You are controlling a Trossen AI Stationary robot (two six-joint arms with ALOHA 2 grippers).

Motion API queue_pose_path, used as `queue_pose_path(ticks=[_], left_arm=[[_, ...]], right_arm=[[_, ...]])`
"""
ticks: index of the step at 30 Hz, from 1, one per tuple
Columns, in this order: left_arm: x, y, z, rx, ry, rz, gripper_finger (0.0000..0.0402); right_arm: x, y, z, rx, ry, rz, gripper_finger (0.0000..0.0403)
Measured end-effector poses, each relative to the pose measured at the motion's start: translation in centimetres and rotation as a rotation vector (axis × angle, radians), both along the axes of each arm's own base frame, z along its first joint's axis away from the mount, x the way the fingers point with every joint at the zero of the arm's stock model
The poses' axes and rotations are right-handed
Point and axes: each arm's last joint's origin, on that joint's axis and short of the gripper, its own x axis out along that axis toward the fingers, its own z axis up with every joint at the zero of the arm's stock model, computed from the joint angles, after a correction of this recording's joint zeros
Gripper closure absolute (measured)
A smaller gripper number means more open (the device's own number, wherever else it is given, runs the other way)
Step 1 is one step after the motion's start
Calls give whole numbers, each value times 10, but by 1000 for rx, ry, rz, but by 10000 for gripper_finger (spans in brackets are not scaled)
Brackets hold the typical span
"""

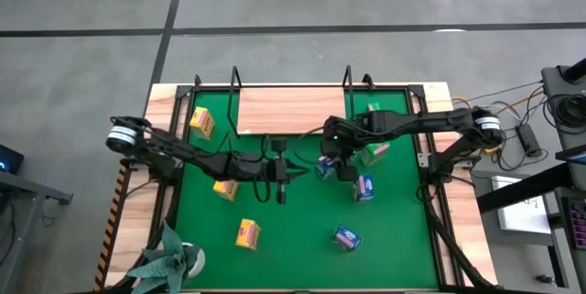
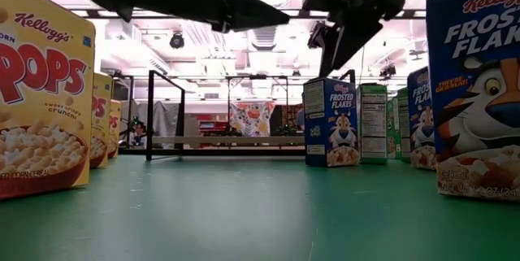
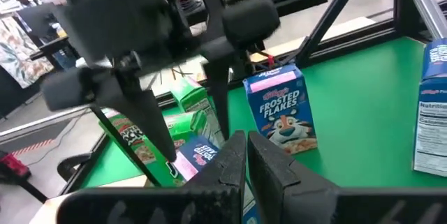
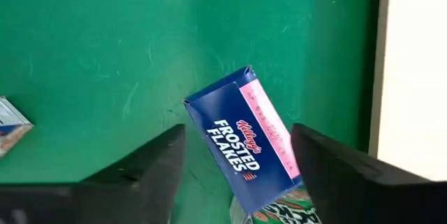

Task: Stack cereal on shelf
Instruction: Put the middle blue cereal box on the shelf, then put the top left blue cereal box on the shelf

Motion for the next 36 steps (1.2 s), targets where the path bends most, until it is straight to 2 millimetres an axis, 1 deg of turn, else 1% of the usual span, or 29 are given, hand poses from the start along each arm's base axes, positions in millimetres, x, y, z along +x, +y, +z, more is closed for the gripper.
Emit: queue_pose_path(ticks=[3,5,9,14,20,25,29,36], left_arm=[[-3,0,6,3,-8,-3,402],[-4,-1,8,6,-7,-5,402],[-5,-1,10,12,-14,-8,402],[-6,-1,11,13,-13,-9,402],[-7,-3,13,15,-20,-14,402],[-11,-2,20,36,-22,-27,402],[-24,-1,36,80,-17,-39,402],[-63,6,75,94,-25,-40,402]], right_arm=[[3,-1,-6,-14,21,10,114],[5,-1,-10,-18,34,17,98],[9,-1,-21,-19,71,24,92],[13,-2,-30,-24,99,26,121],[13,-2,-29,-16,91,8,181],[14,-2,-27,-2,85,-25,215],[16,-2,-26,1,65,-62,232],[19,-1,-20,13,43,-132,257]])
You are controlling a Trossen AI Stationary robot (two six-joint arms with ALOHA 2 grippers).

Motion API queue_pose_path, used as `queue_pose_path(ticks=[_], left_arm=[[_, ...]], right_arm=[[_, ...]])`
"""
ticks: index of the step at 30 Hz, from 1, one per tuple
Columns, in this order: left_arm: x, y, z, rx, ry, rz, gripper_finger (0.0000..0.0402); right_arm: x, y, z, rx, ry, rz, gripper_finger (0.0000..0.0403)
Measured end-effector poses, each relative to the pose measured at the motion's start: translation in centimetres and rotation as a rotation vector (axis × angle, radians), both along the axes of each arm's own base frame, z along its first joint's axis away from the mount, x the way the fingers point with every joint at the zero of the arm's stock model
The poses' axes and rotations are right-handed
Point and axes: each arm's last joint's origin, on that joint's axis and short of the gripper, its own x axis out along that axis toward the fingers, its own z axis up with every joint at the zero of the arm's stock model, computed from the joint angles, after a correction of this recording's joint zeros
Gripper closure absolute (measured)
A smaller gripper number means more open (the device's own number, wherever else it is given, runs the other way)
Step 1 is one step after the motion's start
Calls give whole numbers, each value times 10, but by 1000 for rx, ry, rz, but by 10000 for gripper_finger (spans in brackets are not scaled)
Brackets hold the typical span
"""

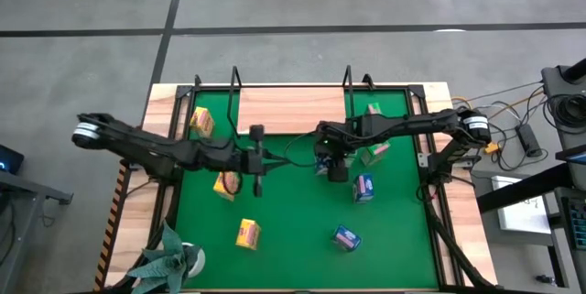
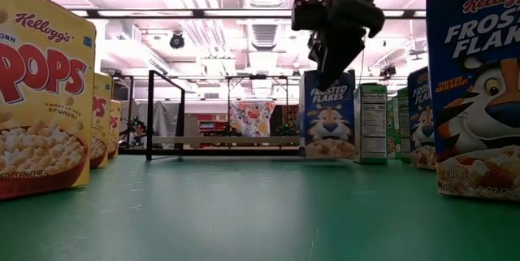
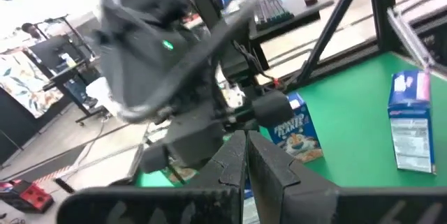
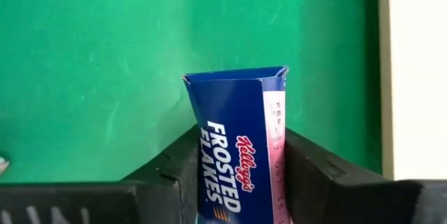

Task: Stack cereal on shelf
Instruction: Put the top left blue cereal box on the shelf

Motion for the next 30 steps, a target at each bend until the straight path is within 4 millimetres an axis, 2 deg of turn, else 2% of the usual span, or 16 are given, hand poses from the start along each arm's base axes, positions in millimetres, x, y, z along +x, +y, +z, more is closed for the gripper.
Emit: queue_pose_path(ticks=[9,14,19,24,30], left_arm=[[-40,7,27,-28,-60,0,402],[-58,9,37,-69,-75,0,402],[-71,11,40,-103,-57,1,402],[-79,12,41,-110,-59,1,402],[-93,15,33,-112,-81,34,402]], right_arm=[[7,-4,17,-130,-62,-103,274],[14,-6,42,-147,-141,-117,276],[22,-12,75,-186,-251,-157,276],[34,-32,95,-208,-334,-205,276],[60,-65,100,-276,-337,-200,276]])
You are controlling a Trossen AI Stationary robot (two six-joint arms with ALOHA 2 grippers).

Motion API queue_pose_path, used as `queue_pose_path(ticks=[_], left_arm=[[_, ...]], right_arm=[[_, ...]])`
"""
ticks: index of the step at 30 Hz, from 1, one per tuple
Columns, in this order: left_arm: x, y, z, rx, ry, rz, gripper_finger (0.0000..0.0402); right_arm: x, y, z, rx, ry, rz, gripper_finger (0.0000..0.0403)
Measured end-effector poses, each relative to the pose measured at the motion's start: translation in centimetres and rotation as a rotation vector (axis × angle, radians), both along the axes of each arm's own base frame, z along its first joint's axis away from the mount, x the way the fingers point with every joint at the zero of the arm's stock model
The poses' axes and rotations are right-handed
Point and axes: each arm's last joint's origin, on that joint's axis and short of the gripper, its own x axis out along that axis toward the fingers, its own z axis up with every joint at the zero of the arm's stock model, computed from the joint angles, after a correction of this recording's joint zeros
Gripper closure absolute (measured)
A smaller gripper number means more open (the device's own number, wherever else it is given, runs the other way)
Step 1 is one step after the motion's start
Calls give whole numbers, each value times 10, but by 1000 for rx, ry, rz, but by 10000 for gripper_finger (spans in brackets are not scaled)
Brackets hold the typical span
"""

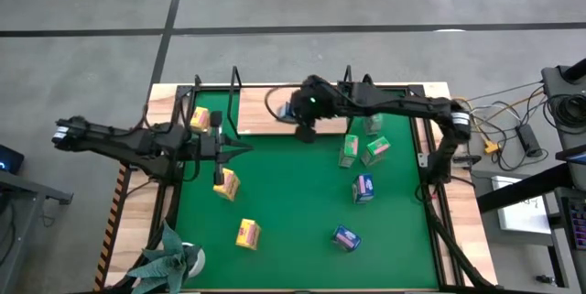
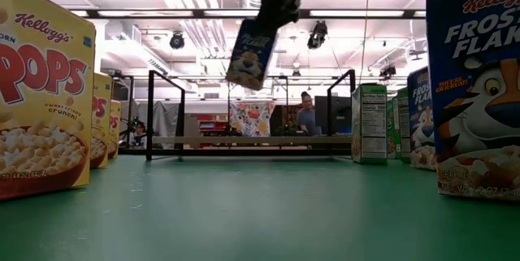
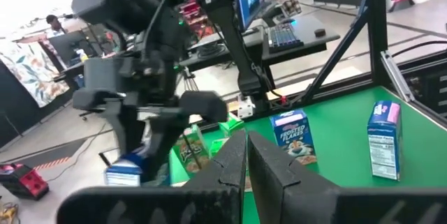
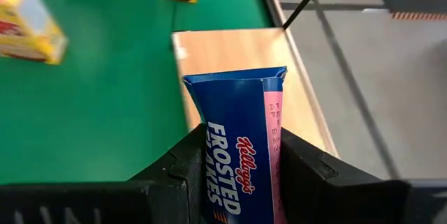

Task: Stack cereal on shelf
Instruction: Put the top left blue cereal box on the shelf

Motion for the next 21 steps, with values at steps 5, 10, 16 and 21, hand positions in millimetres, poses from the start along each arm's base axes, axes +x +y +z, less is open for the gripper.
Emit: queue_pose_path(ticks=[5,10,16,21], left_arm=[[-13,2,-10,-2,-62,2,402],[-26,6,-11,-7,-102,47,402],[-33,7,-16,5,-111,54,402],[-38,8,-17,1,-121,54,402]], right_arm=[[30,-37,-3,-68,4,1,276],[59,-77,-10,-69,-34,28,276],[84,-108,-31,-41,-66,51,276],[85,-115,-43,-64,-30,72,276]])
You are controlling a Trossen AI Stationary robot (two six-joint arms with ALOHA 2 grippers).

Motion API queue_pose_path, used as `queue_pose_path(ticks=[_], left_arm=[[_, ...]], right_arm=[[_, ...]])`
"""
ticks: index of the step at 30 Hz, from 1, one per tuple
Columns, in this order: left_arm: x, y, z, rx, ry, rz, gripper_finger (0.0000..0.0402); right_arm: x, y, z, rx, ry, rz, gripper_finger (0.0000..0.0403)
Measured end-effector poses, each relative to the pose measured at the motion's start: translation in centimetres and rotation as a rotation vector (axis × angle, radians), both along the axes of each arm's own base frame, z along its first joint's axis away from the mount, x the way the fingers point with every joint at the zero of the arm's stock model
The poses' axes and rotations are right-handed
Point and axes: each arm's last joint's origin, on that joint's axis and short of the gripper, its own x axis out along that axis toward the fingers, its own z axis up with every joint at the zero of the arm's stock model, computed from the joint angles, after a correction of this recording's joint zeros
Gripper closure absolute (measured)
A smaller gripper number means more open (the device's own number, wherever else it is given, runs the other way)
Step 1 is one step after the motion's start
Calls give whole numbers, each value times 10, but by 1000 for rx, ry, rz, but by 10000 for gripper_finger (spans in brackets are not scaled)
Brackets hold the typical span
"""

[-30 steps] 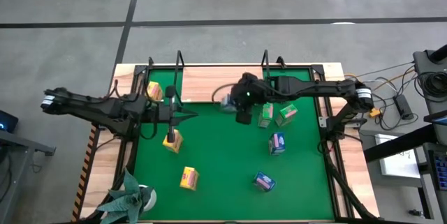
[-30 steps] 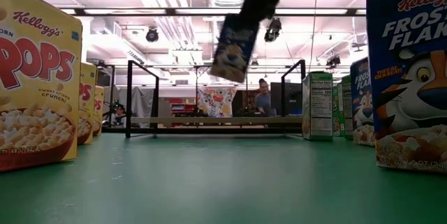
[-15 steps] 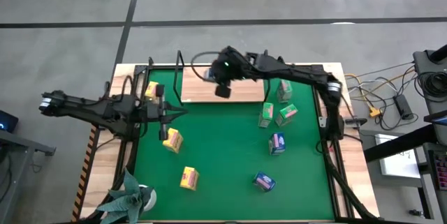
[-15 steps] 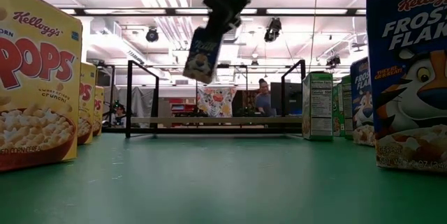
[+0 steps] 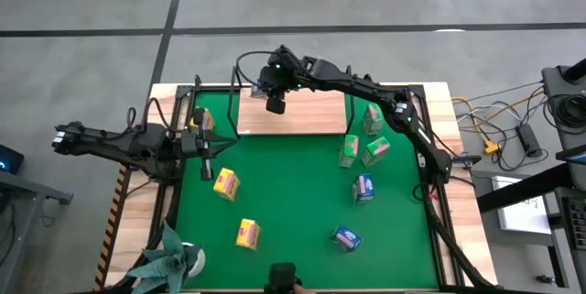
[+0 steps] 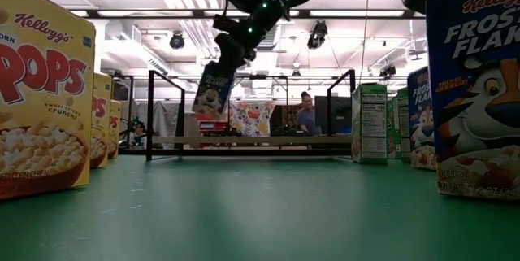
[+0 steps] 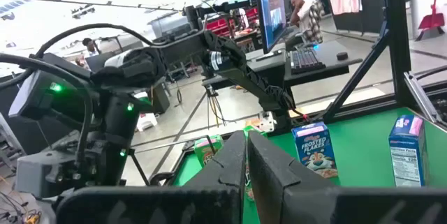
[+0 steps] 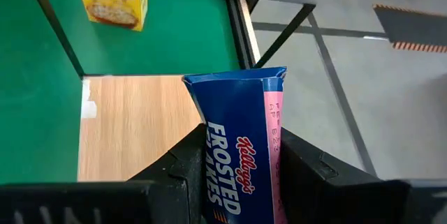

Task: Stack cereal on shelf
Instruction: Put the top left blue cereal box on the shelf

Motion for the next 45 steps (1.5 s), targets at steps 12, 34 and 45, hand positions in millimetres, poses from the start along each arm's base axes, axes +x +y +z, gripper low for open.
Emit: queue_pose_path(ticks=[12,34,45], left_arm=[[0,0,-2,-3,5,0,402],[1,0,-2,-9,-3,-1,402],[1,0,-3,-6,4,-1,402]], right_arm=[[-5,-1,-10,27,89,-4,243],[-17,5,19,17,47,-14,207],[-56,31,41,142,244,-6,279]])
